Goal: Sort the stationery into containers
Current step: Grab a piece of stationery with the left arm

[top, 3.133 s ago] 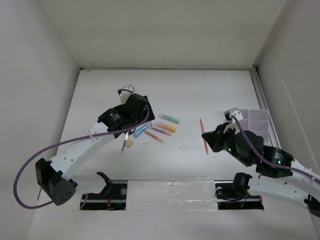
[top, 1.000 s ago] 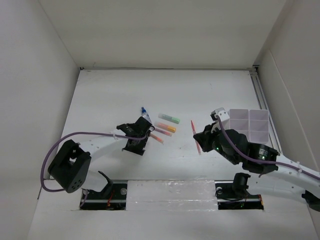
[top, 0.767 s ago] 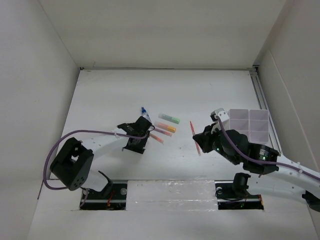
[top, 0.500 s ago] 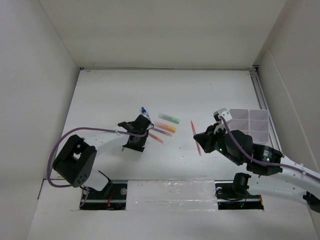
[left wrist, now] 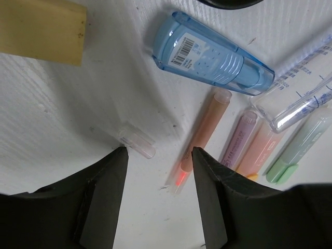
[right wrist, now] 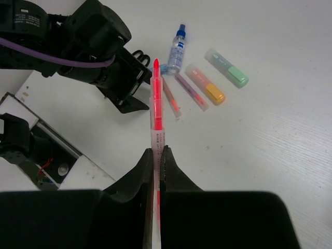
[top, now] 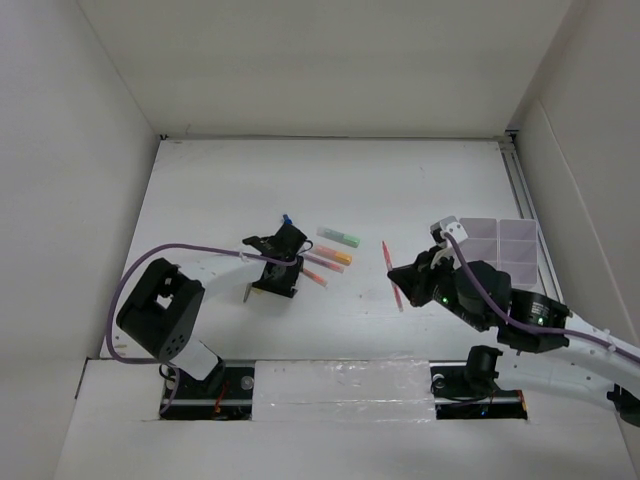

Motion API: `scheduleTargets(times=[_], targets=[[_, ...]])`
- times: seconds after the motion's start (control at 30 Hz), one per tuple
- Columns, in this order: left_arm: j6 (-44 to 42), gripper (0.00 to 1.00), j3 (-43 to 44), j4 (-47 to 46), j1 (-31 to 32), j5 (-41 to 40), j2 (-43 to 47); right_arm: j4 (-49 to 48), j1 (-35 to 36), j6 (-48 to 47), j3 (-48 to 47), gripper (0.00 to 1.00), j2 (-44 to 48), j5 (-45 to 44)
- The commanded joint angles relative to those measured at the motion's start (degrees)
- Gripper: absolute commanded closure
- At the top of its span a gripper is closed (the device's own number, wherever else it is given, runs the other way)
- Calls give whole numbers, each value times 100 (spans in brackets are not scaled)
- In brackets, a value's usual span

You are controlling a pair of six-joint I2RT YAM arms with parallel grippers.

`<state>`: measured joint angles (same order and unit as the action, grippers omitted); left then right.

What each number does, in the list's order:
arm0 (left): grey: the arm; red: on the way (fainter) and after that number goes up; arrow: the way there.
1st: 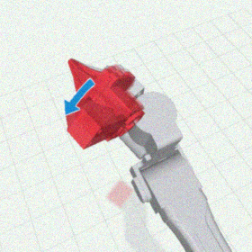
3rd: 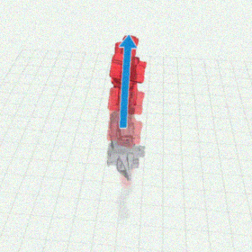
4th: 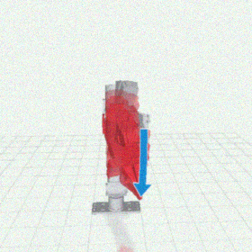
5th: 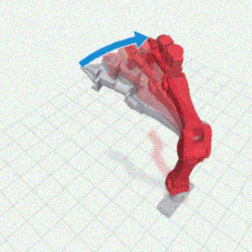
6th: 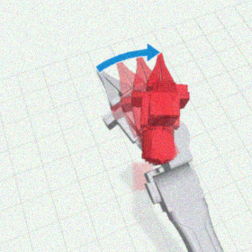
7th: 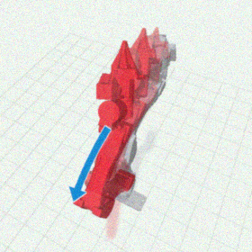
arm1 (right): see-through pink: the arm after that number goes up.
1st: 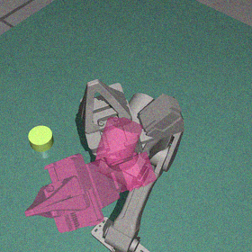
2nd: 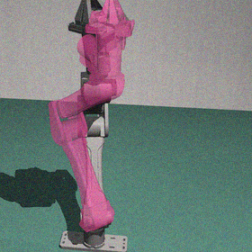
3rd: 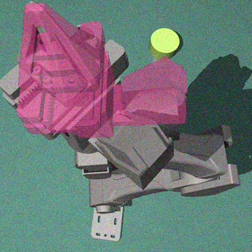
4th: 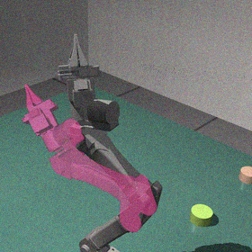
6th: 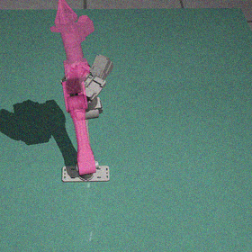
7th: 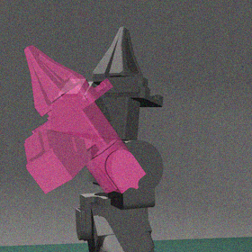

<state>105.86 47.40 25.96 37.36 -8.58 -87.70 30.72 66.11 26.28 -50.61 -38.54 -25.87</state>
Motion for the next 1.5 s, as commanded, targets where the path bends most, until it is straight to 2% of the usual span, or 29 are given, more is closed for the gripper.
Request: scheduleTargets(times=[0.0, 0.27, 0.5, 1.03, 1.1, 1.27, 1.47], targets=[[162, 51, -20, 402, -27, 14, -124, -383, 60, -97, -10, 100, 84, 64], [321, 53, -134, 1033, -27, 14, 113, -383, 60, -97, -10, 100, 242, 170], [391, 53, 278, 1526, -80, -162, -1, -383, 60, -97, -10, 100, 409, 222], [110, 53, 655, 1368, -203, -56, -651, -487, 60, -203, -10, 100, 462, 469], [49, 54, 657, 1421, -255, -4, -792, -488, 60, -203, -10, 100, 462, 469], [48, 64, 649, 1474, -309, -3, -784, -488, 60, -203, -10, 100, 523, 469], [-4, 66, 569, 1404, -309, -3, -809, -488, 60, -203, -10, 100, 523, 469]])
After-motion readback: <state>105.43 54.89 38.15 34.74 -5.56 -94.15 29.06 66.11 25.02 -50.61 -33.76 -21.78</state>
